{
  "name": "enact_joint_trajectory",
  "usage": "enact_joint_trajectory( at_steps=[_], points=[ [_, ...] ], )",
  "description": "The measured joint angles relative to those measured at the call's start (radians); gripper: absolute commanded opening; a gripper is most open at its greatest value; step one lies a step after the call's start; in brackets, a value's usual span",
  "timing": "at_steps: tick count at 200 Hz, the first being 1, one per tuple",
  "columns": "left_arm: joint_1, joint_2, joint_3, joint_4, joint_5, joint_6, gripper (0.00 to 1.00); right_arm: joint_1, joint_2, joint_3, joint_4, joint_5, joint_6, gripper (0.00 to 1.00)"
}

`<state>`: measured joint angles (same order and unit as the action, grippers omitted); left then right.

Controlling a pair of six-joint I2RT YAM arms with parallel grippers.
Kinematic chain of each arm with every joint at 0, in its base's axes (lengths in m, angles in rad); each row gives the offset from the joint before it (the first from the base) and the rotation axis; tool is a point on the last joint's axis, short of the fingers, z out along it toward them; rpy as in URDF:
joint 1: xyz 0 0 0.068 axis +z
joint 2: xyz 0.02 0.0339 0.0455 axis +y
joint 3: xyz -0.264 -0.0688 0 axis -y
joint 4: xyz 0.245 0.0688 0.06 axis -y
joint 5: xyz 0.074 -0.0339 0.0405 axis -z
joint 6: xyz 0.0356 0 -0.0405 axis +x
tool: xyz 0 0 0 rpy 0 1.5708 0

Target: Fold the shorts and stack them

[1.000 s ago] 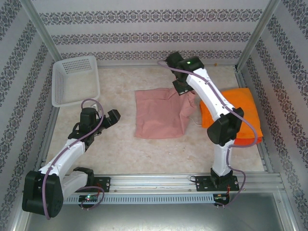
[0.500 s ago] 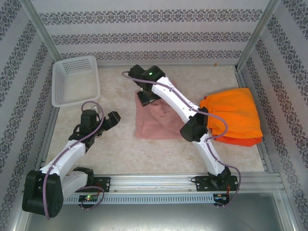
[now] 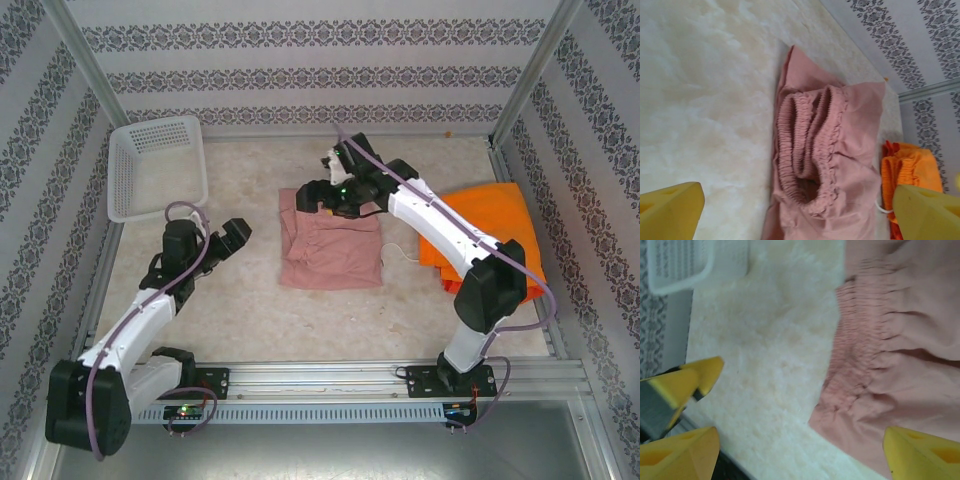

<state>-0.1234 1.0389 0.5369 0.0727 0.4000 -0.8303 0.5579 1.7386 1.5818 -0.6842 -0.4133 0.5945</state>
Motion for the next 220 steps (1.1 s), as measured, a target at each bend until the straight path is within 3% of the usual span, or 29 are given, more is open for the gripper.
enact_joint_trajectory(
  at_steps=[63,113,140,174,190,220],
  points=[
    [-0.032,0.206,0.110,0.100,0.065,-0.039,0.88,0.016,0.116,-0.286,0.290,-0.085,0.116,0.85],
    [-0.036,0.213,0.109,0.100,0.076,-0.047,0.82,0.023,0.107,-0.506,0.397,-0.121,0.113,0.84],
    [-0.078,0.170,0.089,0.100,0.068,-0.051,0.80,0.018,-0.024,-0.605,0.318,-0.087,0.034,0.83],
    [-0.215,0.143,0.036,0.100,0.032,-0.083,0.74,0.002,-0.220,-0.642,0.146,0.023,-0.072,0.82],
    [-0.260,0.169,0.027,0.105,0.021,-0.112,0.65,0.003,-0.308,-0.625,0.109,0.069,-0.084,0.80],
    [-0.296,0.287,0.038,0.169,0.007,-0.140,0.60,0.046,-0.335,-0.484,0.064,0.201,-0.086,0.82]
  ],
)
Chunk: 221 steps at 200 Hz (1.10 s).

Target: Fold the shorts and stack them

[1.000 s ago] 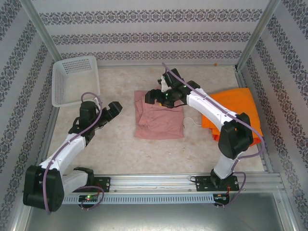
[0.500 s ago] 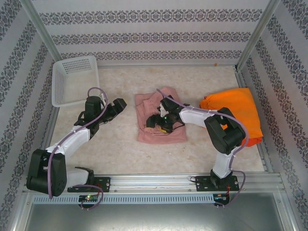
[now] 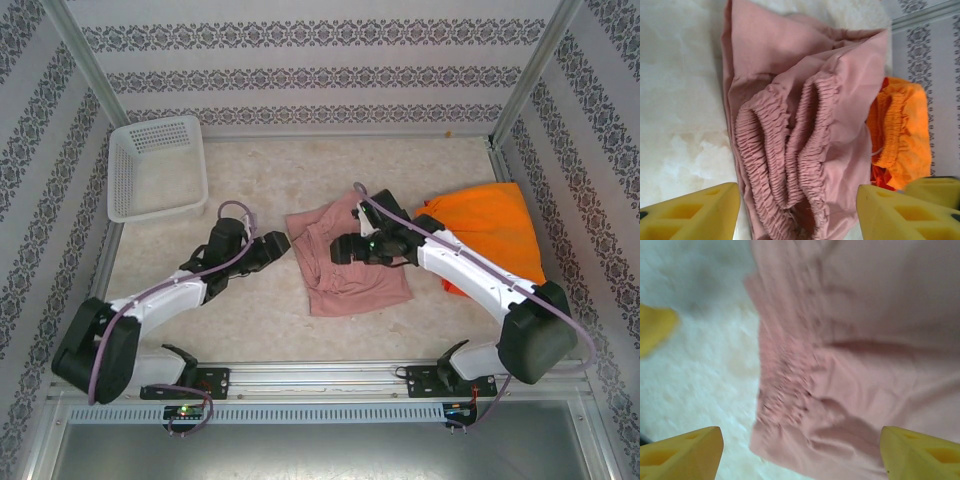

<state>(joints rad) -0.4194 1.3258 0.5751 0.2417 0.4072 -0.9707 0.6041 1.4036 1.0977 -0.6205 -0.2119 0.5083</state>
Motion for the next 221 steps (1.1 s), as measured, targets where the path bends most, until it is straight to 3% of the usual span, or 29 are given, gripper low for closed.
enact_joint_trajectory(
  at_steps=[55,105,152,184,221],
  points=[
    [-0.007,0.241,0.090,0.111,-0.005,-0.053,0.48,0.047,0.248,0.275,0.004,0.140,0.016,0.81],
    [-0.007,0.364,0.117,0.201,-0.019,-0.093,0.36,0.047,0.486,0.415,-0.001,0.157,0.019,0.81],
    [-0.007,0.455,0.119,0.241,-0.020,-0.111,0.21,0.047,0.600,0.500,-0.028,0.172,0.018,0.80],
    [-0.007,0.467,0.119,0.268,-0.023,-0.112,0.14,0.049,0.653,0.549,-0.058,0.209,0.008,0.70],
    [-0.007,0.488,0.119,0.298,-0.023,-0.112,0.11,0.049,0.703,0.570,-0.077,0.235,-0.001,0.45]
  ],
)
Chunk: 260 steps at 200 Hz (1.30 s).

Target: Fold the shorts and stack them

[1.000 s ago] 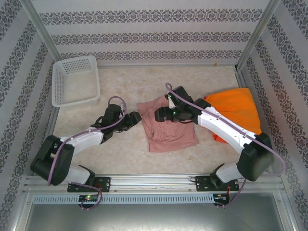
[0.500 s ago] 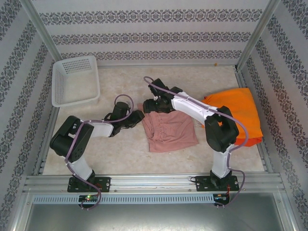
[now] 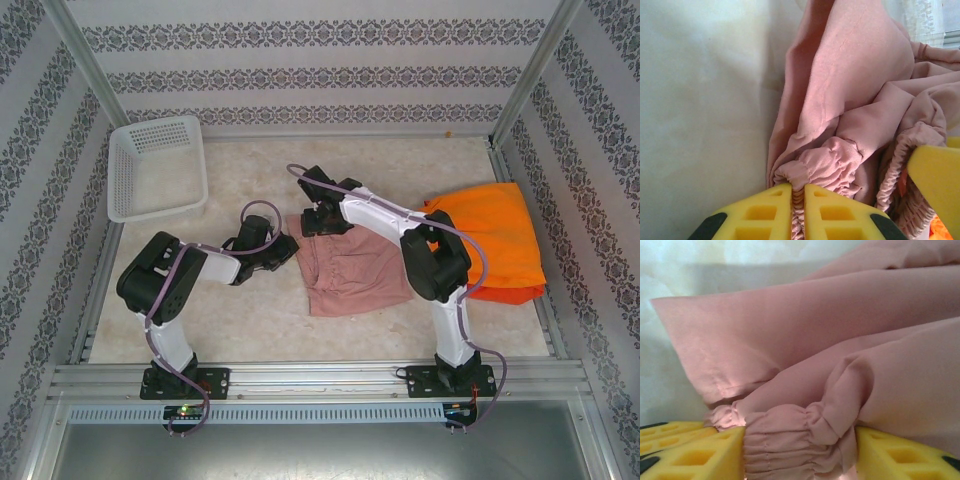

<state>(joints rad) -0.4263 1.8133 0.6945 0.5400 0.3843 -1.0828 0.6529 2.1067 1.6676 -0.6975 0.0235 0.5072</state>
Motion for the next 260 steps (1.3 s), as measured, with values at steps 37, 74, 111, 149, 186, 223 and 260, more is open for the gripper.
enact_joint_trajectory(
  at_steps=[37,74,111,149,186,223,260],
  points=[
    [0.001,0.005,0.000,0.017,0.000,-0.002,0.04,0.006,0.012,0.002,-0.013,0.014,-0.018,0.15],
    [0.001,0.002,0.011,0.007,0.000,0.002,0.00,0.006,0.004,0.002,-0.013,0.014,-0.017,0.00],
    [0.001,-0.052,0.037,-0.044,-0.013,0.029,0.00,0.006,-0.090,-0.028,-0.001,0.013,-0.017,0.00],
    [0.001,-0.079,0.087,-0.078,-0.027,0.059,0.00,0.006,-0.240,-0.095,0.044,0.010,-0.018,0.00],
    [0.001,-0.079,0.140,-0.121,-0.027,0.085,0.00,0.006,-0.298,-0.128,0.083,-0.006,-0.025,0.00],
    [0.005,-0.077,0.196,-0.130,-0.026,0.111,0.00,0.006,-0.284,-0.128,0.108,-0.017,-0.032,0.00],
    [0.024,-0.016,0.213,-0.108,-0.011,0.115,0.02,0.006,-0.216,-0.114,0.134,-0.036,-0.013,0.00]
  ],
)
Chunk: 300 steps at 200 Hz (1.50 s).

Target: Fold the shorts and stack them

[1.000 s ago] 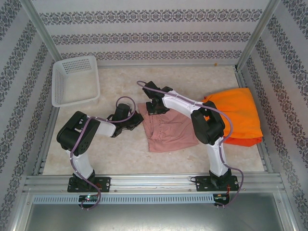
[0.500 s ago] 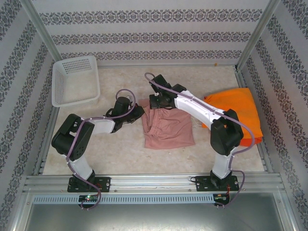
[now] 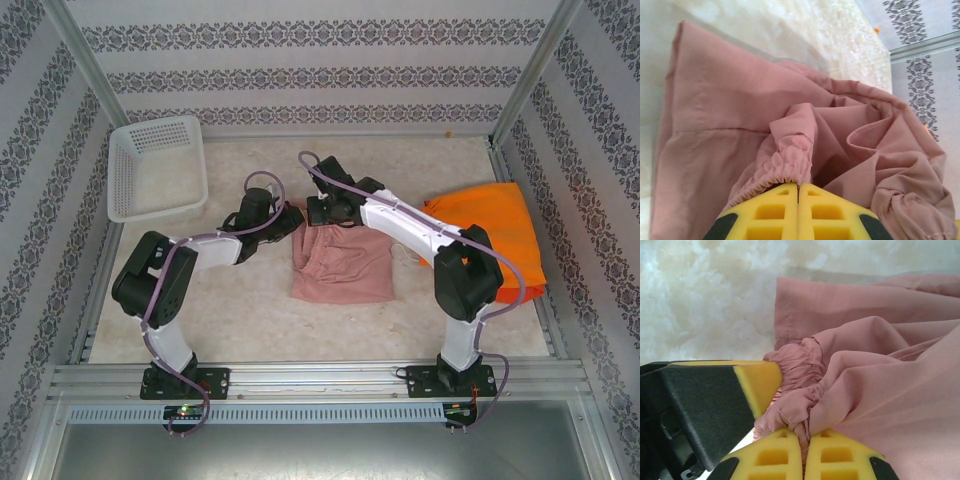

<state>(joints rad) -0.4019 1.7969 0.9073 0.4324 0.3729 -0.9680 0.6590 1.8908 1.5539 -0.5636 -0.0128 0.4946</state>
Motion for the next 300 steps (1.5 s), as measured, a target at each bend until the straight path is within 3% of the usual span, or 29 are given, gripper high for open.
enact_joint_trajectory(
  at_steps=[21,33,62,90,130,158,199,265,300],
  points=[
    [0.018,0.053,-0.005,0.012,0.000,0.002,0.20,0.000,0.056,0.023,0.016,-0.018,0.017,0.00],
    [0.033,0.056,-0.022,0.013,0.000,0.014,0.36,0.000,0.087,0.038,0.026,-0.029,0.031,0.00],
    [0.080,0.005,-0.078,0.014,-0.010,0.039,0.54,0.000,0.151,0.086,0.038,-0.046,0.072,0.00],
    [0.116,-0.153,-0.175,-0.006,-0.057,0.060,0.66,-0.002,0.237,0.169,0.043,-0.068,0.126,0.00],
    [0.121,-0.374,-0.312,-0.025,-0.099,0.079,0.70,-0.009,0.416,0.310,0.052,-0.126,0.214,0.18],
    [0.101,-0.473,-0.378,-0.038,-0.105,0.078,0.74,-0.014,0.478,0.386,0.053,-0.181,0.261,0.50],
    [0.046,-0.545,-0.391,-0.045,-0.105,0.069,0.79,-0.021,0.459,0.418,0.048,-0.228,0.283,0.70],
    [-0.032,-0.543,-0.300,-0.051,-0.109,0.044,0.85,-0.118,0.090,0.262,0.045,-0.190,0.219,0.85],
    [-0.103,-0.326,-0.163,-0.006,-0.111,0.027,0.85,-0.231,-0.164,-0.035,0.058,-0.156,0.124,0.87]
  ],
)
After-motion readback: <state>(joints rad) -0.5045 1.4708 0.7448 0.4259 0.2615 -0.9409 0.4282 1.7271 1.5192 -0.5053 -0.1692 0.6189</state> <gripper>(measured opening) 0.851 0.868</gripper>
